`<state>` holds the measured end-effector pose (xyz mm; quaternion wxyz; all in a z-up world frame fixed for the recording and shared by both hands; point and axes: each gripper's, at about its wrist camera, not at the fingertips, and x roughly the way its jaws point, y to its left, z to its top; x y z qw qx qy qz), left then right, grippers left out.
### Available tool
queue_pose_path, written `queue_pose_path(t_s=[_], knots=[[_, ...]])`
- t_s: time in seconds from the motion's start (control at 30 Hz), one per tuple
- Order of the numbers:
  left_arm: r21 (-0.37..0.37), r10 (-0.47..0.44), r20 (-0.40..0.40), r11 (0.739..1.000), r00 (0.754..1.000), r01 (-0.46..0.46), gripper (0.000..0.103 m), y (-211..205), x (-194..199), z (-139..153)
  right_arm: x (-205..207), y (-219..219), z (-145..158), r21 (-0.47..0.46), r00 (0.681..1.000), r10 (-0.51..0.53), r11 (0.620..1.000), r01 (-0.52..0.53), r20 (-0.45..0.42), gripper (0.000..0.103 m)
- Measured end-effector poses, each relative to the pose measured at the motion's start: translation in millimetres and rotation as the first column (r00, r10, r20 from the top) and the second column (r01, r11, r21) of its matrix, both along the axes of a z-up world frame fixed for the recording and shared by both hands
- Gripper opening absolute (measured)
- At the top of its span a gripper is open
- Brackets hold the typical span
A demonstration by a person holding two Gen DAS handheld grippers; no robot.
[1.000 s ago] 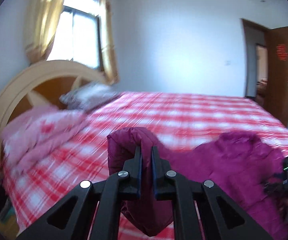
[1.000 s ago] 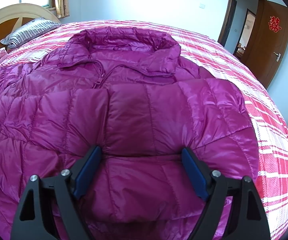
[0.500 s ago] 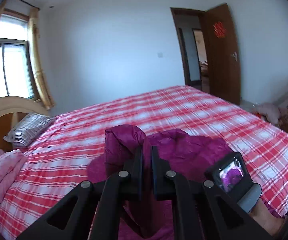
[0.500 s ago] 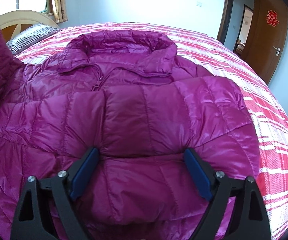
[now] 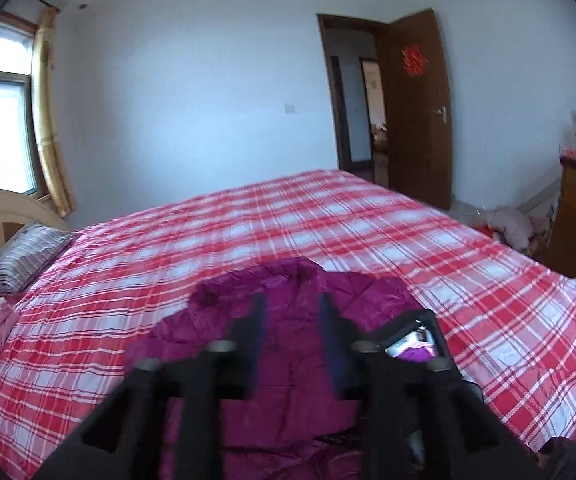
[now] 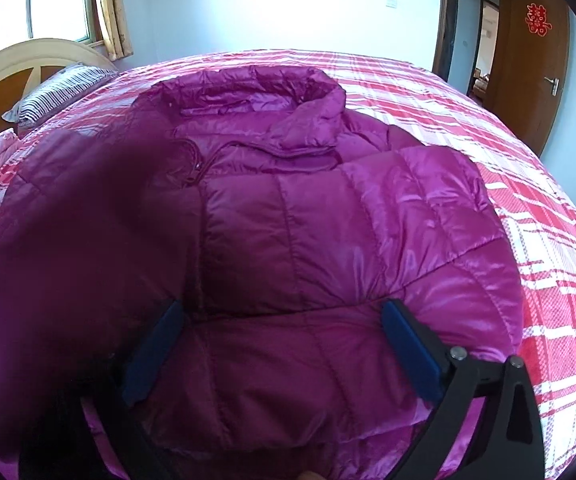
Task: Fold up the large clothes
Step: 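Fold the held sleeve across the jacket front with the left gripper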
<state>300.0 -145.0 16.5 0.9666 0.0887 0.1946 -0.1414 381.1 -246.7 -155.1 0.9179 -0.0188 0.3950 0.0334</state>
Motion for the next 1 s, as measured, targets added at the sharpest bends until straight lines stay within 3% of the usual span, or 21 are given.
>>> queue_pose_path(t_s=[0.03, 0.07, 0.13, 0.2, 0.33, 0.47, 0.57, 0.67, 0.73, 0.8, 0.93, 1.0], knots=[[-0.014, 0.036, 0.019, 0.999, 0.999, -0.036, 0.098, 14.3, -0.4, 0.7, -0.2, -0.3, 0.3, 0.001, 1.0, 0.0, 1.0, 0.0, 0.0, 0.102], [-0.025, 0.082, 0.049, 0.996, 0.995, -0.081, 0.1, 31.6, -1.1, -0.8, -0.4, -1.1, 1.2, 0.007, 1.0, 0.002, 1.0, -0.002, 0.001, 0.102], [0.005, 0.158, 0.06, 0.987, 0.986, -0.159, 0.1, 56.7, 6.1, -10.5, -3.4, -7.2, 5.7, 0.044, 1.0, -0.003, 0.999, 0.003, 0.004, 0.102], [0.073, 0.243, 0.015, 0.967, 0.97, -0.244, 0.1, 84.4, 24.1, -30.6, -12.6, -17.0, 17.7, 0.074, 0.999, -0.037, 0.997, 0.035, 0.028, 0.102], [0.139, 0.396, -0.087, 0.913, 0.914, -0.382, 0.1, 138.6, 55.1, -82.0, -29.7, -33.0, 45.4, 0.031, 0.991, -0.087, 0.996, 0.084, 0.101, 0.102], [0.114, 0.442, -0.209, 0.897, 0.872, -0.427, 0.1, 163.8, 63.9, -122.9, -38.1, -53.9, 68.0, 0.075, 0.973, -0.168, 0.985, 0.158, 0.155, 0.102], [0.116, 0.436, -0.238, 0.9, 0.868, -0.42, 0.1, 161.8, 62.3, -137.4, -36.4, -45.9, 75.1, 0.127, 0.976, -0.143, 0.984, 0.122, 0.165, 0.102], [0.124, 0.433, -0.218, 0.901, 0.875, -0.415, 0.1, 159.2, 59.0, -137.4, -23.8, -15.6, 73.5, 0.169, 0.991, -0.019, 0.986, -0.003, 0.129, 0.093], [0.118, 0.443, -0.193, 0.896, 0.875, -0.428, 0.1, 167.5, 61.2, -129.4, -13.1, 5.3, 68.1, 0.197, 0.993, 0.067, 0.977, -0.085, 0.095, 0.072], [0.111, 0.473, -0.161, 0.881, 0.866, -0.46, 0.1, 179.6, 66.5, -115.3, -3.3, 25.7, 59.6, 0.184, 0.99, 0.126, 0.973, -0.136, 0.067, 0.065], [0.1, 0.52, -0.136, 0.854, 0.843, -0.511, 0.1, 199.9, 80.9, -96.7, 5.7, 42.1, 36.1, 0.117, 0.987, 0.157, 0.98, -0.159, 0.02, 0.059], [0.099, 0.521, -0.137, 0.853, 0.842, -0.512, 0.1, 197.0, 92.9, -94.2, 5.5, 43.1, 25.6, 0.084, 0.986, 0.165, 0.983, -0.165, 0.007, 0.059]])
